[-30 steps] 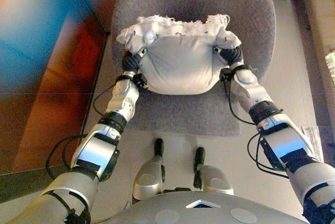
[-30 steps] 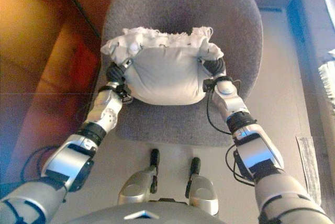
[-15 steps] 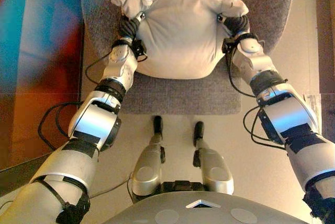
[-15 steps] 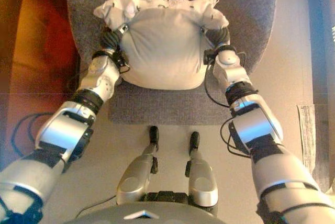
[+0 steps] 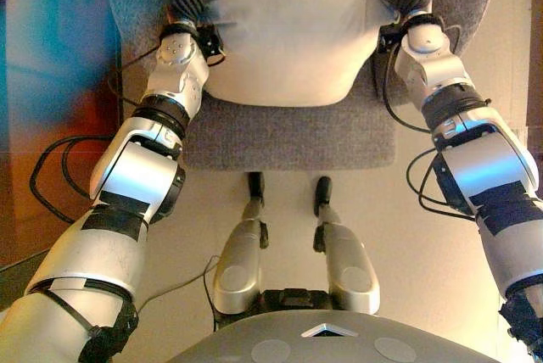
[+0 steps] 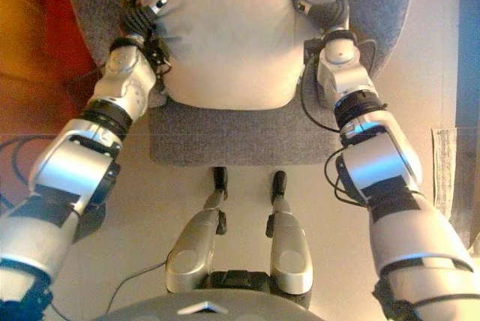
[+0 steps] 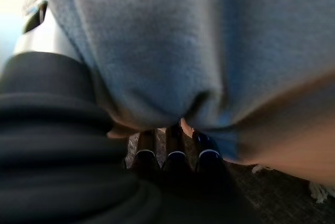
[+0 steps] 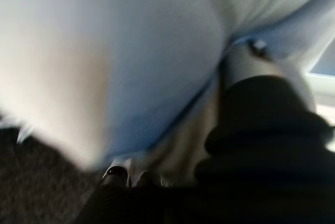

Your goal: Pick up the cushion and take it to the sofa

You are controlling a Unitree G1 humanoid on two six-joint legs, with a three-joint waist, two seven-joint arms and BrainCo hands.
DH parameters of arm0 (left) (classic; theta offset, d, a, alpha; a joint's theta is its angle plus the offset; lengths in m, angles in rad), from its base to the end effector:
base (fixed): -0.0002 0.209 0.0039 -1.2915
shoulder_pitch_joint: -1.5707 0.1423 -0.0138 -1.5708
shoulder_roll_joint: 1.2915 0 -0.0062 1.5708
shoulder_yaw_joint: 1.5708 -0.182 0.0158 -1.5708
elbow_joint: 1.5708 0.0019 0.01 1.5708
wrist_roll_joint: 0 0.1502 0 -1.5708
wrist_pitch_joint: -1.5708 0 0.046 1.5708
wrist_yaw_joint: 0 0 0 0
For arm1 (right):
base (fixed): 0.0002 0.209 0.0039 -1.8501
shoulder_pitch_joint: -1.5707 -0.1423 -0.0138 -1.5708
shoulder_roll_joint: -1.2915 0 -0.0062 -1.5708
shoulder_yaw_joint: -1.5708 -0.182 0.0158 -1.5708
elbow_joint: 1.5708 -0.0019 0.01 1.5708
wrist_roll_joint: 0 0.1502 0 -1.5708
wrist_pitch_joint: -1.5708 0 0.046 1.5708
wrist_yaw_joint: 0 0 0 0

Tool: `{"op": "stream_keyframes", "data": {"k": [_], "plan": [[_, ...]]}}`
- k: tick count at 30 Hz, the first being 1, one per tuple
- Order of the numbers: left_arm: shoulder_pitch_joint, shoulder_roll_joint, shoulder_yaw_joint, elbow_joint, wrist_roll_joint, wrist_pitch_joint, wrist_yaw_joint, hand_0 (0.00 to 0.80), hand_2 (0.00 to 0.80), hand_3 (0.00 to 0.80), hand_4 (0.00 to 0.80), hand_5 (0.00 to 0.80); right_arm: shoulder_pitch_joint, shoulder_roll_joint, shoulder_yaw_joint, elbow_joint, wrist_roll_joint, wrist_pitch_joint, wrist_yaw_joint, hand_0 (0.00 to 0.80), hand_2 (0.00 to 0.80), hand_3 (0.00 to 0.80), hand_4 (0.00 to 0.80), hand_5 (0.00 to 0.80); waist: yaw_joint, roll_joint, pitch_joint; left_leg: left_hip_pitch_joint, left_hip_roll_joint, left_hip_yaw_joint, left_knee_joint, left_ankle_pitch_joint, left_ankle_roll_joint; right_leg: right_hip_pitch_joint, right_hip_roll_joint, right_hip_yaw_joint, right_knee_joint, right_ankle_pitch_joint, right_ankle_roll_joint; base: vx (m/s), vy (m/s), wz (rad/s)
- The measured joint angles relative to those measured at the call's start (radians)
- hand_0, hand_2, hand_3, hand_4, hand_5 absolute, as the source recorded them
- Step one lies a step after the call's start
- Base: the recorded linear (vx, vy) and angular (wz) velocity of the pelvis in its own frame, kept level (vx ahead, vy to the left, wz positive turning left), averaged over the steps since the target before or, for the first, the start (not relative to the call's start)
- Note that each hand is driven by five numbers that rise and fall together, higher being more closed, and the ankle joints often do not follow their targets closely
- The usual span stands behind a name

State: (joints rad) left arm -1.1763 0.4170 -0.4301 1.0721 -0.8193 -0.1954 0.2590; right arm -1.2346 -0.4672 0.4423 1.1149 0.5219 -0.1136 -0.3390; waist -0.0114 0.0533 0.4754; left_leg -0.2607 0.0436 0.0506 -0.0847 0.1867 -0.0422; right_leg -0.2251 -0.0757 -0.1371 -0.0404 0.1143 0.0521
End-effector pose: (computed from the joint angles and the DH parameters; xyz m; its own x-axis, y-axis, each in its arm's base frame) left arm 0.3838 0.1686 0.2051 0.9630 0.1866 0.1945 -0.1595 0.9762 -0.1468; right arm 0.3862 -0.1825 0.2212 0.9335 -0.2637 0.2428 0.3072 0.9376 -0.1629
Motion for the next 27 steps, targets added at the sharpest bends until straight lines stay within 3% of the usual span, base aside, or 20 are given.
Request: {"op": "stream_keyframes", "data": {"k": [6,10,14,19,21,27], "plan": [[0.071,0.11,0.027,-0.095,-0.001,-0.03,0.02,0.0,0.0,0.0,0.0,0.0,0.029,-0.141,-0.017,-0.108,0.0,-0.043,-0.058,0.0,0.0,0.0,0.0,0.0,0.001,0.003,0.007,-0.035,-0.003,0.003,0.001,0.004,0.003,-0.044,-0.01,-0.009,0.015,0.0,0.001,-0.018,0.024,-0.02],[0.24,0.217,0.111,-0.213,0.001,-0.044,0.062,0.0,0.0,0.0,0.0,0.0,0.176,-0.261,-0.183,-0.213,0.002,-0.079,-0.137,0.0,0.0,0.0,0.0,0.0,0.003,0.004,0.011,-0.035,-0.011,0.003,0.0,0.004,0.003,-0.043,-0.017,-0.011,0.015,-0.005,0.006,-0.004,-0.008,0.01],[0.412,0.261,0.233,-0.282,0.001,-0.059,0.088,0.0,0.0,0.0,0.0,0.0,0.395,-0.309,-0.377,-0.342,0.0,-0.091,-0.182,0.0,0.0,0.0,0.0,0.0,0.003,0.004,0.012,-0.015,-0.011,0.002,0.0,0.004,0.003,-0.019,-0.017,-0.016,0.013,-0.005,0.006,0.0,-0.06,0.03],[0.649,0.247,0.312,-0.365,0.018,-0.056,0.079,0.0,0.0,0.0,0.0,0.0,0.67,-0.268,-0.49,-0.446,0.0,-0.087,-0.168,0.0,0.0,0.0,0.0,0.0,0.003,0.003,0.011,0.058,-0.005,0.002,-0.002,-0.009,-0.01,0.064,-0.014,-0.041,-0.004,-0.016,0.011,0.041,-0.033,0.05],[0.769,0.186,0.361,-0.381,0.036,-0.054,0.066,0.0,0.0,0.0,0.0,0.0,0.795,-0.205,-0.554,-0.456,-0.001,-0.083,-0.151,0.0,0.0,0.0,0.0,0.0,0.003,0.002,0.008,0.097,-0.004,0.002,-0.002,-0.021,-0.016,0.105,-0.013,-0.041,-0.011,-0.017,0.01,0.081,-0.052,0.0],[1.022,0.004,0.37,-0.351,0.154,0.03,0.049,0.0,0.0,0.0,0.0,0.0,1.061,-0.053,-0.599,-0.404,-0.001,-0.025,-0.106,0.0,0.0,0.0,0.0,0.0,0.003,-0.017,-0.051,0.178,-0.005,0.003,-0.004,-0.043,-0.007,0.203,-0.012,-0.04,-0.048,-0.017,0.01,0.135,-0.065,-0.01]]}}
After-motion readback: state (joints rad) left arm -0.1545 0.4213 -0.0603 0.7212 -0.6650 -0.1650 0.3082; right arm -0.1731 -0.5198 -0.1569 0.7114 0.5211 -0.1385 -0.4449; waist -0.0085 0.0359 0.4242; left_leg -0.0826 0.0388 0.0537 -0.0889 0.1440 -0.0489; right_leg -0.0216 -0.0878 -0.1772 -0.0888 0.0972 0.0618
